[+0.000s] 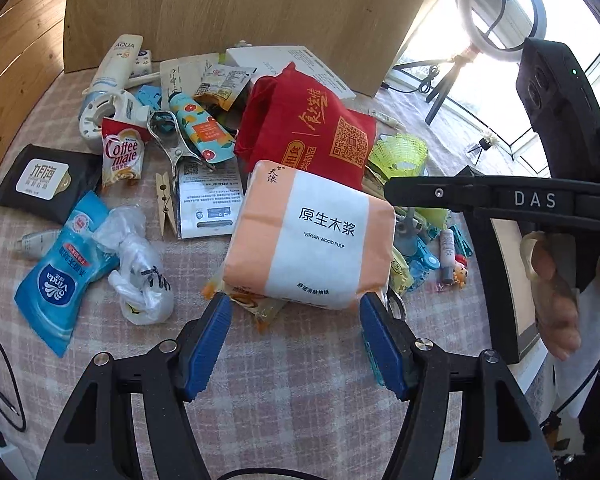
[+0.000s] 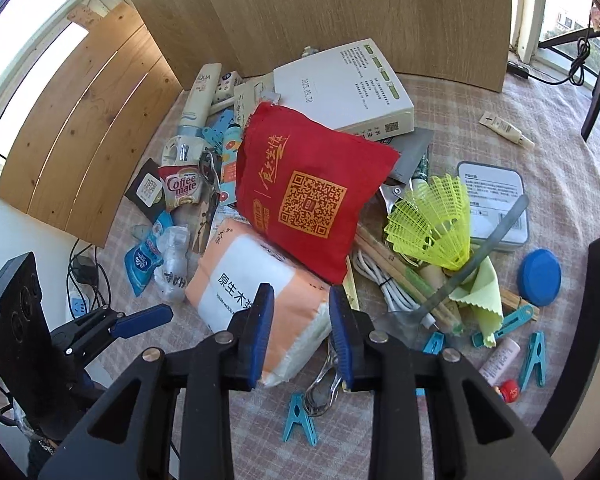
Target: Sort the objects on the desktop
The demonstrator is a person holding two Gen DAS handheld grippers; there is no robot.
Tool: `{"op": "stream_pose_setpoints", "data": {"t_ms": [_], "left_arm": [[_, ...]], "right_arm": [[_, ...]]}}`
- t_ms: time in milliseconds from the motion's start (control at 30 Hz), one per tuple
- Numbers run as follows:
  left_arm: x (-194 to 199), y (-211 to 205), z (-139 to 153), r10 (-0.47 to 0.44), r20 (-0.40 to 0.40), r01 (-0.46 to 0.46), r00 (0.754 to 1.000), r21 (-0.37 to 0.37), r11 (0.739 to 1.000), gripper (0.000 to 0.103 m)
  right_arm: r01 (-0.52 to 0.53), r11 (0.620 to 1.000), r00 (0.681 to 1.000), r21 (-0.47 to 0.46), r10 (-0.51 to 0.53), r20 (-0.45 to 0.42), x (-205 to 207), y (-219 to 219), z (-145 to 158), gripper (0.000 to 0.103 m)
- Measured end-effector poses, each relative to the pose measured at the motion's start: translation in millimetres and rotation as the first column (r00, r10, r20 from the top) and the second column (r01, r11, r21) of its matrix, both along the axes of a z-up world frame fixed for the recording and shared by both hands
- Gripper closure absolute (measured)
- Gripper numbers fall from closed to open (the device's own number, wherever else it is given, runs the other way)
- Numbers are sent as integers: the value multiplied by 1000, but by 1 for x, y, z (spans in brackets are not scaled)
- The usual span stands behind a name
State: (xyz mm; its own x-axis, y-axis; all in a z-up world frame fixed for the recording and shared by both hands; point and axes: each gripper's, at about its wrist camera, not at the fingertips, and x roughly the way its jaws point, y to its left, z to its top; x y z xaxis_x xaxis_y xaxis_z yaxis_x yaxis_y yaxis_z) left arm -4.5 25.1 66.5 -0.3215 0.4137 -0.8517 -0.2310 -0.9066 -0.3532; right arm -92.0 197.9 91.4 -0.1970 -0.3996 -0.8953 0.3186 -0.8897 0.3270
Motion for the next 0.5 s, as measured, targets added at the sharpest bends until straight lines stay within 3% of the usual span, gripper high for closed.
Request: {"op": "stream_pose_setpoints", "data": {"t_ms": [267, 400, 500], "left_arm": [[-1, 11, -15, 49, 52, -52, 997, 50, 997, 39], [-6, 15, -19, 66, 57, -69, 996, 55, 996, 39], [-7, 18, -20, 62, 54, -65, 997, 50, 997, 38]], "right_arm": [[-68, 998, 996, -3, 68, 60, -19, -23, -24, 71], [-101, 994, 986, -51, 107, 125, -6, -26, -31, 71], [-139, 990, 983, -14, 140, 121, 8, -33, -39, 67]]}}
